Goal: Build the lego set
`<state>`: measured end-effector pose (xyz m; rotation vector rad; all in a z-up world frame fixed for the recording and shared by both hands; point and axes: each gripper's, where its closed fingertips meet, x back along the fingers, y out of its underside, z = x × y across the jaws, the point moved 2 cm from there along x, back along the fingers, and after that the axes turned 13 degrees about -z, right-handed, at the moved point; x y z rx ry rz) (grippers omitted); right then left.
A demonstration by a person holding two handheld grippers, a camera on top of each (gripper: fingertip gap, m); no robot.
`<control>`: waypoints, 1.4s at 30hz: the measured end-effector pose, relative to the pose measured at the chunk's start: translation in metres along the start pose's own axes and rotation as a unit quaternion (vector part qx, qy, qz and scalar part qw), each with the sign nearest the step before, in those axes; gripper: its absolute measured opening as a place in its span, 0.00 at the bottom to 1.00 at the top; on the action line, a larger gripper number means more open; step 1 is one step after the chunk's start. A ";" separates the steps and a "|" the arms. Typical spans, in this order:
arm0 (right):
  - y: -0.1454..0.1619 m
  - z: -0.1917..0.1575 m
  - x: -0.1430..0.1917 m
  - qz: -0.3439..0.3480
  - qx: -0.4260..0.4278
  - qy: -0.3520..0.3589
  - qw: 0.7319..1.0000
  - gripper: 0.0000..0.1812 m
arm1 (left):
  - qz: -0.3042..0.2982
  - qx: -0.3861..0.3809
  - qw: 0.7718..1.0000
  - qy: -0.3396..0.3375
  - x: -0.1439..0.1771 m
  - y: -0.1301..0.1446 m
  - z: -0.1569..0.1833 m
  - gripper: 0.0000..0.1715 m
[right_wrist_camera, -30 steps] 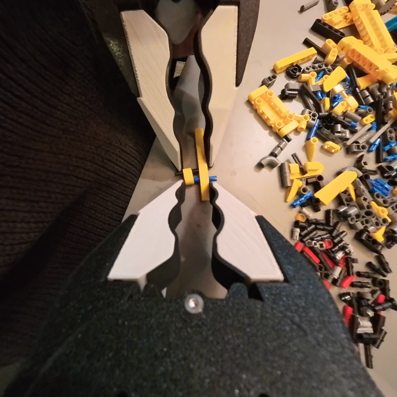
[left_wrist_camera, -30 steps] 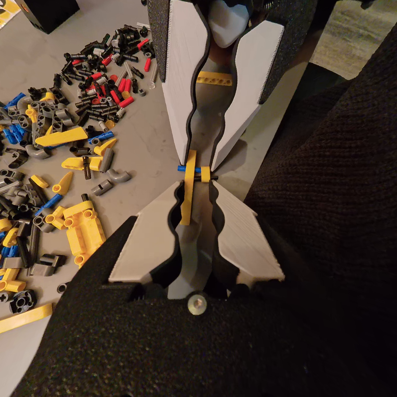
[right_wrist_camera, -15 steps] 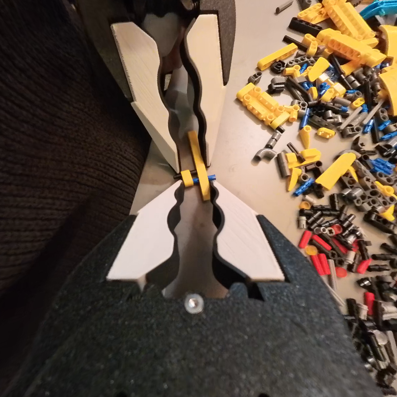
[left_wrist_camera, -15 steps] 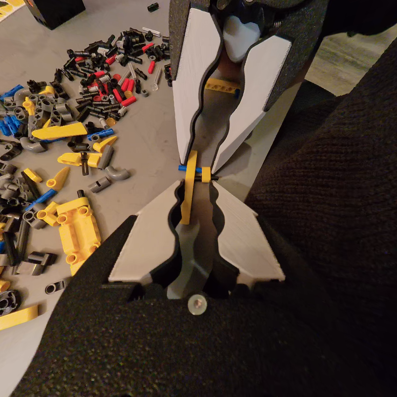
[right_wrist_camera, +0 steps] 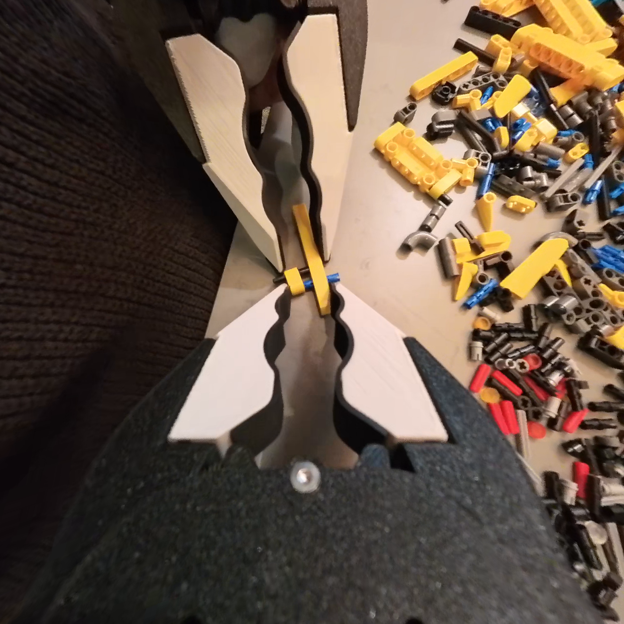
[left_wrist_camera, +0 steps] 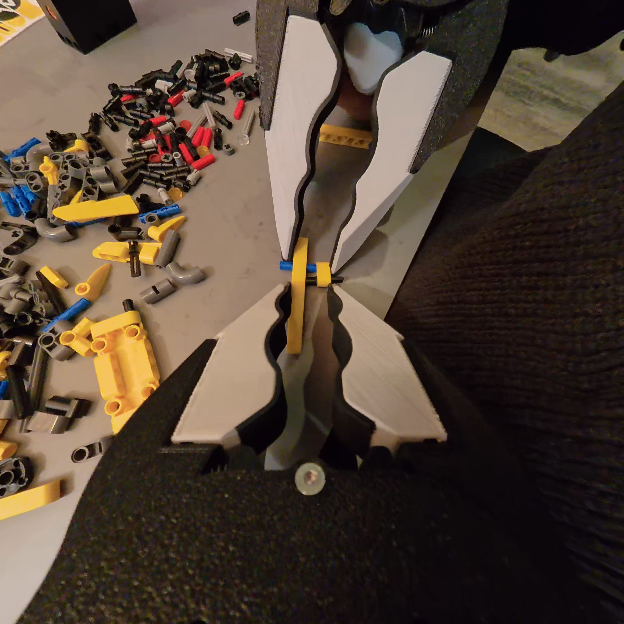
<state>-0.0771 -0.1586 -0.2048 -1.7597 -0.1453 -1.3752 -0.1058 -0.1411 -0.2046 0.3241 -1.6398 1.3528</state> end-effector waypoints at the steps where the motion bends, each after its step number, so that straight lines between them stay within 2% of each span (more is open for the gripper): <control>1: 0.000 0.000 0.000 0.002 -0.004 0.001 1.000 0.13 | 0.000 -0.003 1.000 -0.001 0.000 0.000 0.000 0.12; 13: 0.002 0.000 0.002 0.000 -0.009 0.054 0.999 0.14 | 0.008 -0.021 0.999 -0.026 0.000 0.000 0.000 0.13; 18: 0.007 0.006 0.009 0.002 -0.034 0.116 0.993 0.25 | 0.037 0.035 0.999 -0.007 0.003 -0.004 -0.004 0.13; 20: 0.008 0.005 0.011 0.009 -0.039 0.129 0.991 0.28 | 0.055 0.060 0.997 0.014 0.005 -0.006 -0.005 0.04; 21: 0.007 0.005 0.013 0.015 -0.041 0.140 0.989 0.30 | 0.065 0.073 0.995 0.028 0.006 -0.007 -0.005 0.04; 23: 0.005 0.005 0.016 0.022 -0.039 0.154 0.987 0.29 | 0.064 0.085 0.994 0.035 0.006 -0.007 -0.006 0.04; 25: 0.008 0.006 0.014 0.008 -0.042 0.164 0.986 0.24 | 0.055 0.076 0.995 0.022 0.005 -0.007 -0.006 0.04; 27: 0.010 0.006 0.013 0.002 -0.043 0.167 0.985 0.24 | 0.052 0.070 0.996 0.013 0.004 -0.006 -0.005 0.04; 29: 0.009 0.006 0.016 0.004 -0.047 0.169 0.985 0.25 | 0.055 0.096 0.994 0.019 0.004 -0.007 -0.008 0.04; 32: 0.005 0.007 0.027 0.015 -0.047 0.195 0.979 0.28 | 0.080 0.167 0.980 0.073 0.008 -0.009 -0.011 0.04; 36: -0.006 0.002 0.042 0.060 0.011 0.262 0.963 0.26 | 0.105 0.275 0.936 0.192 0.012 -0.010 -0.014 0.04; 39: -0.011 -0.007 0.040 0.080 0.049 0.275 0.957 0.21 | 0.120 0.293 0.924 0.215 0.018 -0.012 -0.017 0.04; 42: -0.013 -0.007 0.037 0.076 0.067 0.274 0.956 0.19 | 0.100 0.292 0.914 0.263 0.019 -0.015 -0.005 0.04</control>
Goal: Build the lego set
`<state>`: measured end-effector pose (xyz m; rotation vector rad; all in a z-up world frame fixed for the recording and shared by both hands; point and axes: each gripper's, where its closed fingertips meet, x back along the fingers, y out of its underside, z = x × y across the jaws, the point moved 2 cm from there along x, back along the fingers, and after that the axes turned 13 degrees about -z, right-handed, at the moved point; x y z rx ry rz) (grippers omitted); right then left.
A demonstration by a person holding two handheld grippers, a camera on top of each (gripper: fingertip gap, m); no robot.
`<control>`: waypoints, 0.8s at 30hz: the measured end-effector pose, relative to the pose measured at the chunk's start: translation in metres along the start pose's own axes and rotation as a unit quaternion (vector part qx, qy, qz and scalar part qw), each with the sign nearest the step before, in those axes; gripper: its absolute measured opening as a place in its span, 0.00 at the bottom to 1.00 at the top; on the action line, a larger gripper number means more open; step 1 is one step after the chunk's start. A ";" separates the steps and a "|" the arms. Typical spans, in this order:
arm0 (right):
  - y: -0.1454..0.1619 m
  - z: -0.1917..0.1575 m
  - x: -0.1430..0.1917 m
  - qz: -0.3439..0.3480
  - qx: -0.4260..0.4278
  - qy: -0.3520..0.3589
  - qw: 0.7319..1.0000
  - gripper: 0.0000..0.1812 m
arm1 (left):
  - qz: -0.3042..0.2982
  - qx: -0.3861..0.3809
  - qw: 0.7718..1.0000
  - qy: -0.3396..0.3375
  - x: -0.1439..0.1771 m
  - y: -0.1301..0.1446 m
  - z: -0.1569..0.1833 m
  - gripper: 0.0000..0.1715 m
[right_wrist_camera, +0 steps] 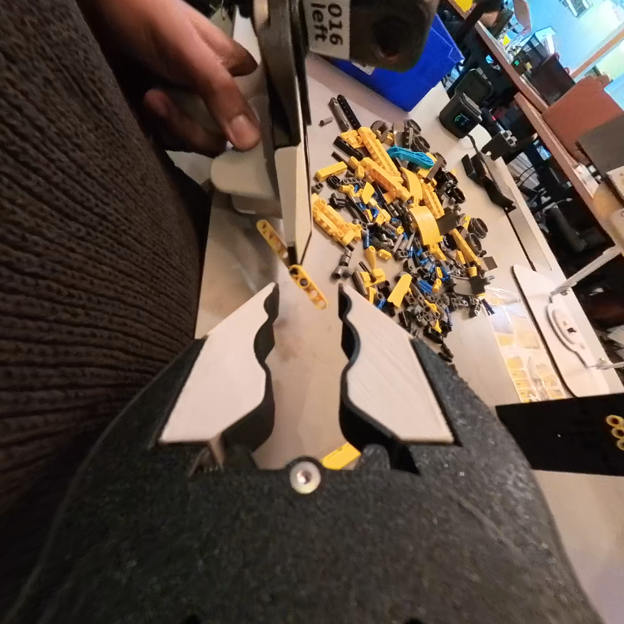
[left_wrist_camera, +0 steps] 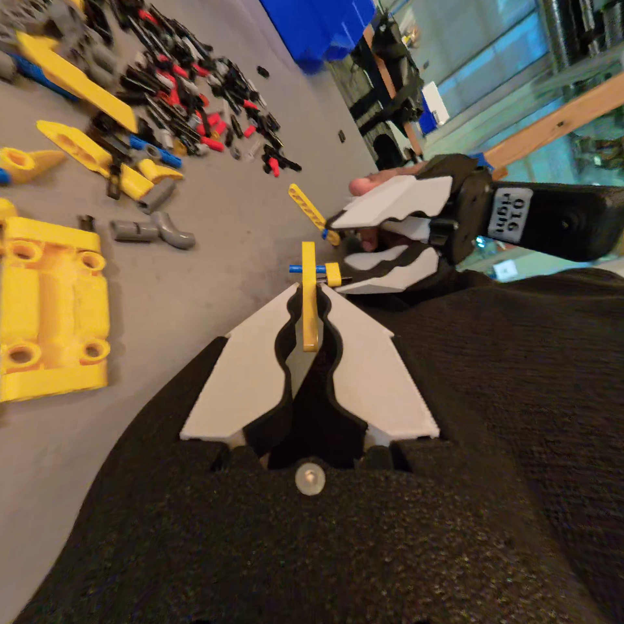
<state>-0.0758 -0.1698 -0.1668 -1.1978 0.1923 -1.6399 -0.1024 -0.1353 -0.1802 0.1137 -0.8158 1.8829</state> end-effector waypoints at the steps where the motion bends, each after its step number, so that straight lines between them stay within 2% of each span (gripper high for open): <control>1: 0.000 0.001 -0.001 -0.001 0.006 -0.003 1.000 0.19 | -0.015 0.006 1.000 0.016 -0.002 0.002 0.003 0.04; 3: -0.001 -0.002 0.000 0.003 0.019 -0.025 0.999 0.20 | -0.042 0.016 0.998 0.035 -0.006 0.006 0.008 0.04; 7: 0.008 -0.017 0.001 -0.009 0.007 -0.128 0.992 0.22 | -0.069 0.036 0.991 0.105 -0.007 0.011 0.024 0.04; 11: 0.000 -0.018 0.007 0.033 -0.005 -0.146 0.989 0.08 | -0.076 0.044 0.985 0.147 -0.005 0.013 0.031 0.04; 16: -0.010 -0.017 0.014 0.063 -0.029 -0.158 0.985 0.05 | -0.059 0.048 0.980 0.184 0.004 0.007 0.036 0.04; 18: -0.011 -0.014 0.013 0.067 -0.061 -0.164 0.982 0.04 | -0.038 0.032 0.983 0.177 0.008 0.001 0.036 0.07; 20: -0.010 -0.008 0.013 0.073 -0.112 -0.176 0.975 0.04 | 0.023 -0.024 0.983 0.180 0.020 -0.012 0.041 0.27; 21: -0.011 -0.005 0.015 0.082 -0.140 -0.186 0.969 0.04 | 0.063 -0.069 0.980 0.178 0.030 -0.017 0.046 0.32; 23: -0.014 0.003 0.020 0.110 -0.197 -0.208 0.952 0.04 | 0.121 -0.122 0.975 0.143 0.042 -0.026 0.046 0.34; 24: -0.015 0.006 0.022 0.124 -0.224 -0.219 0.942 0.04 | 0.131 -0.137 0.974 0.122 0.042 -0.027 0.045 0.34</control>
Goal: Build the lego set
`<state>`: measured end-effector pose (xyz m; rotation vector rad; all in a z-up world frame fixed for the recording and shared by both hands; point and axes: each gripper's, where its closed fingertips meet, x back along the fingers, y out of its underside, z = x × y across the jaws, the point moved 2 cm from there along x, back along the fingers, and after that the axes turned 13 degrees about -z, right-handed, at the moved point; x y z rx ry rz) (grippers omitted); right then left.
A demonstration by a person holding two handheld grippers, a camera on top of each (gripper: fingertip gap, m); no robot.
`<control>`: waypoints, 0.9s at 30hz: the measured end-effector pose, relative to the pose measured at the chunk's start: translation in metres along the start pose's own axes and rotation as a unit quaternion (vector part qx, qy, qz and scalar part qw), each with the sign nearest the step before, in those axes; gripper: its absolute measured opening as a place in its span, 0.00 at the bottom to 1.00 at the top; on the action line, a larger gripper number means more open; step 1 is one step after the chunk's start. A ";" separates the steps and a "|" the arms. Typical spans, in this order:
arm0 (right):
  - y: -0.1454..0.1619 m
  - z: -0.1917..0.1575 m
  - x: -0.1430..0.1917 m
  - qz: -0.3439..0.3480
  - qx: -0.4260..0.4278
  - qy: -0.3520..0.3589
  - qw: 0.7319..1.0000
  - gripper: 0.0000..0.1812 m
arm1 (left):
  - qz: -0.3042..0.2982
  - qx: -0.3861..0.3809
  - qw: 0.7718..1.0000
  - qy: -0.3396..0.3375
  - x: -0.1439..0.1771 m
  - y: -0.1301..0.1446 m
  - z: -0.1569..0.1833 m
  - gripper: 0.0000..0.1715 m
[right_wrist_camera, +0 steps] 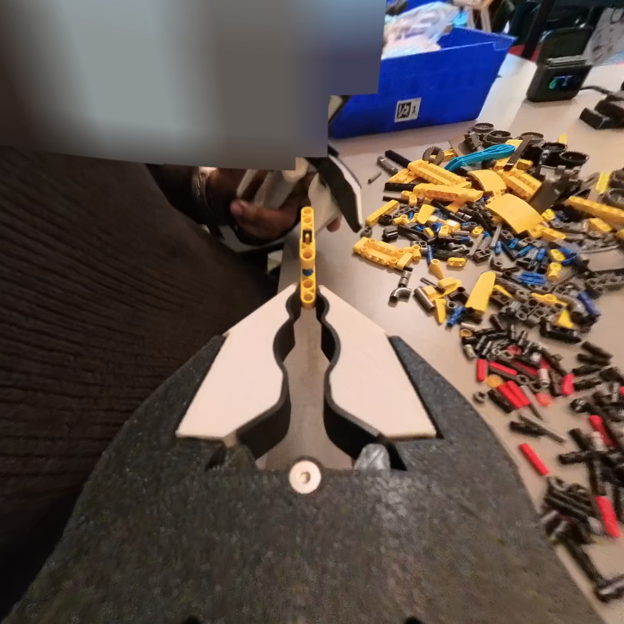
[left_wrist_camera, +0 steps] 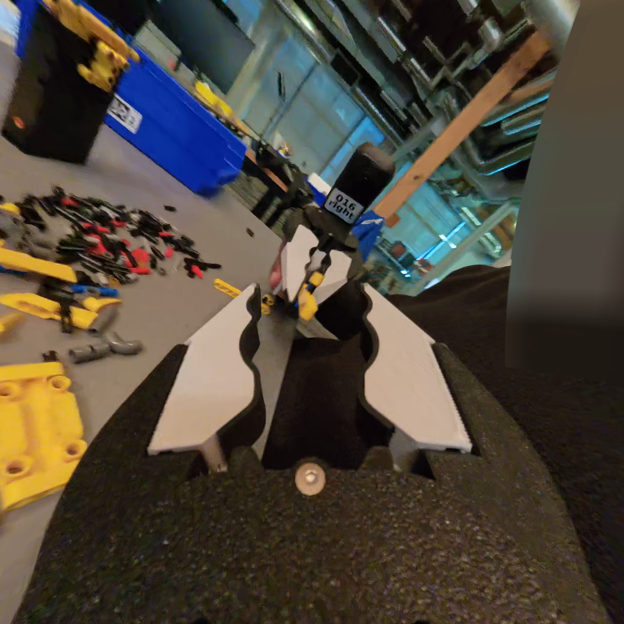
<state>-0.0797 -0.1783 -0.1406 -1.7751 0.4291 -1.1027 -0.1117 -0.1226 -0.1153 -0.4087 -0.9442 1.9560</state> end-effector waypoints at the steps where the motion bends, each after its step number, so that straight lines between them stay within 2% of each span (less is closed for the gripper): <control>1: -0.003 0.000 0.002 0.016 -0.023 -0.013 1.000 0.04 | -0.005 -0.009 1.000 -0.012 -0.003 0.002 -0.001 0.34; 3: -0.009 -0.001 0.005 0.041 -0.060 -0.037 0.997 0.03 | -0.029 -0.011 1.000 -0.005 -0.016 0.010 0.001 0.34; 5: -0.013 -0.003 0.003 0.052 -0.084 -0.054 0.994 0.03 | -0.024 -0.010 1.000 0.011 -0.025 0.012 0.005 0.32; 8: -0.013 -0.007 -0.002 0.045 -0.097 -0.058 0.993 0.04 | 0.005 -0.006 1.000 0.029 -0.024 0.008 0.008 0.06; 15: -0.008 -0.023 -0.012 0.035 -0.125 -0.086 0.988 0.03 | -0.015 -0.033 0.999 0.016 -0.018 0.025 0.015 0.05; 18: 0.000 -0.031 -0.018 0.026 -0.138 -0.100 0.985 0.04 | -0.045 -0.043 0.998 0.004 -0.019 0.036 0.015 0.04; 20: 0.007 -0.037 -0.019 0.011 -0.147 -0.107 0.983 0.07 | -0.076 -0.045 0.996 0.005 -0.021 0.045 0.017 0.04; 21: 0.009 -0.038 -0.017 0.009 -0.150 -0.106 0.983 0.14 | -0.086 -0.046 0.995 0.004 -0.021 0.049 0.018 0.04; 22: 0.009 -0.039 -0.014 0.012 -0.152 -0.103 0.983 0.16 | -0.093 -0.048 0.995 0.004 -0.021 0.052 0.018 0.04; 27: 0.001 -0.041 -0.003 0.020 -0.142 -0.080 0.986 0.15 | -0.139 -0.056 0.989 0.001 -0.023 0.070 0.018 0.04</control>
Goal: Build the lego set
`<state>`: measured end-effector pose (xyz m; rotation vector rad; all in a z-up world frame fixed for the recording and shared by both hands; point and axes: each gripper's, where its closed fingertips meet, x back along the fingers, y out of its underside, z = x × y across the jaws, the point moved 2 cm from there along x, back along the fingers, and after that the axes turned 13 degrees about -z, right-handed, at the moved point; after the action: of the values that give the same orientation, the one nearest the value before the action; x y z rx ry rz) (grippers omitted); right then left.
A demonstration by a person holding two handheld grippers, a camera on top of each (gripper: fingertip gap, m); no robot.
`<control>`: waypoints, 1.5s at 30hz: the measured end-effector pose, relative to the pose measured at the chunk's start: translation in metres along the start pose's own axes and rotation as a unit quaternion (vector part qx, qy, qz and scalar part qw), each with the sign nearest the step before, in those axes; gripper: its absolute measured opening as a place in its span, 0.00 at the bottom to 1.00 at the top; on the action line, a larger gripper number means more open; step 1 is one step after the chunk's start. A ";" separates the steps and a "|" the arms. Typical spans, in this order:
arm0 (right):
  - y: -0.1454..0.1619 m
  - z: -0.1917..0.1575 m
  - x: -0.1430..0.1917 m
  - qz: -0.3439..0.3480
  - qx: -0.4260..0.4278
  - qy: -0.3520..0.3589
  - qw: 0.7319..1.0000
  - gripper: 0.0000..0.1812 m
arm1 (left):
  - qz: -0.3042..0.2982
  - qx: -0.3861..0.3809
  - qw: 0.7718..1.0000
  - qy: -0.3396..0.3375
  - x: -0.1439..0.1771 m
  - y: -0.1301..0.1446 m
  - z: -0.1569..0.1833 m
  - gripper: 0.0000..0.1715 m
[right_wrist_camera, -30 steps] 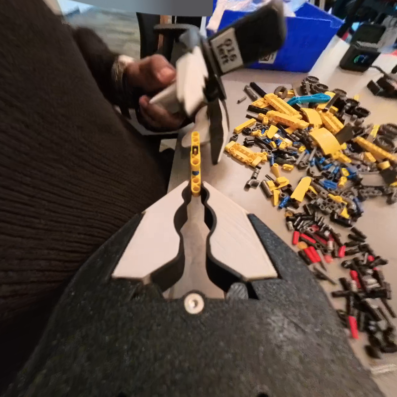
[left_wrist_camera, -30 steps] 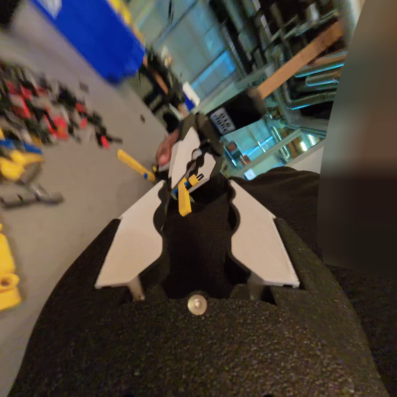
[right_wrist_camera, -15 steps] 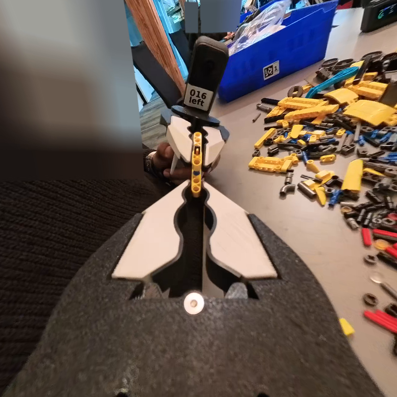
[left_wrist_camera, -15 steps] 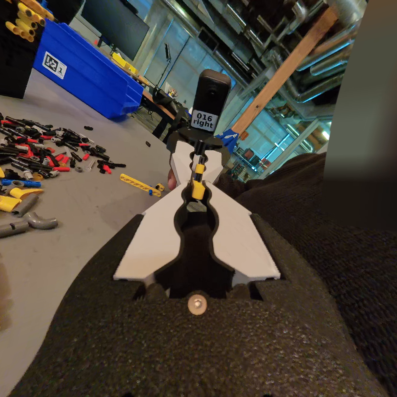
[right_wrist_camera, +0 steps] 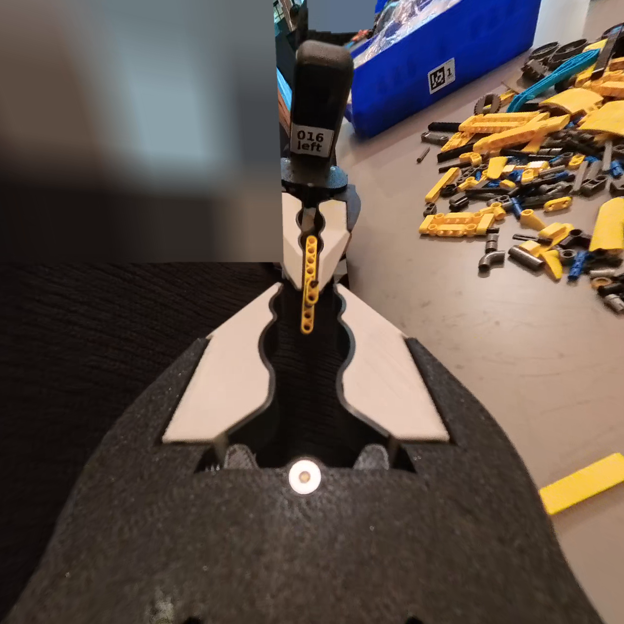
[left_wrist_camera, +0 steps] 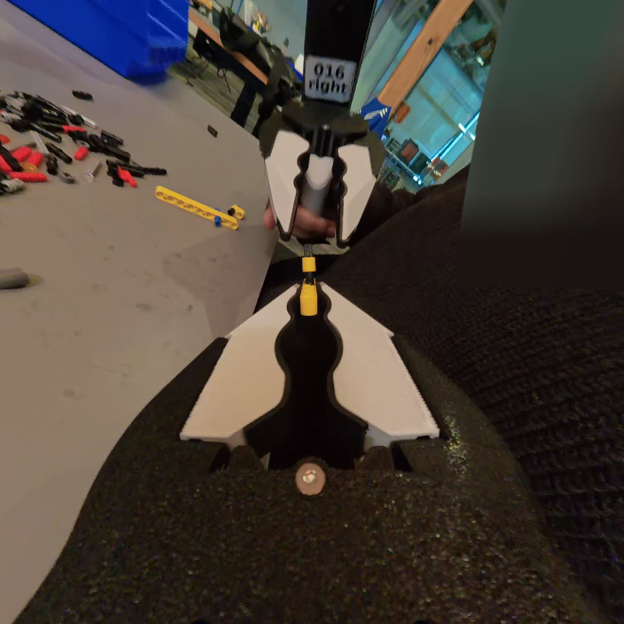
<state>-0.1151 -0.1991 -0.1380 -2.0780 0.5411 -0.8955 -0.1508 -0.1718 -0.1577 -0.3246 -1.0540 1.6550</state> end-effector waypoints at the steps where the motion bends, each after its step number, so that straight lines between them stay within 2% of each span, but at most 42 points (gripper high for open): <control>1: 0.001 0.000 -0.002 -0.008 0.004 0.003 1.000 0.15 | -0.006 -0.001 1.000 0.002 -0.003 0.002 0.001 0.04; 5: 0.011 0.002 -0.012 -0.042 0.017 0.009 0.999 0.11 | -0.017 0.009 1.000 0.017 -0.007 0.006 0.001 0.04; 16: 0.021 -0.003 -0.018 -0.076 0.031 -0.003 0.997 0.05 | -0.049 0.013 0.998 0.028 -0.013 0.010 0.002 0.04; 35: 0.032 -0.008 -0.020 -0.147 -0.025 -0.014 0.989 0.03 | -0.085 -0.013 0.996 0.008 -0.020 0.018 0.005 0.04; 45: 0.038 -0.011 -0.019 -0.229 -0.032 0.004 0.973 0.04 | -0.117 -0.028 0.993 -0.011 -0.025 0.021 0.006 0.04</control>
<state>-0.1383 -0.2148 -0.1713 -2.3032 0.0868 -1.1563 -0.1592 -0.1966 -0.1775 -0.2096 -1.1133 1.4238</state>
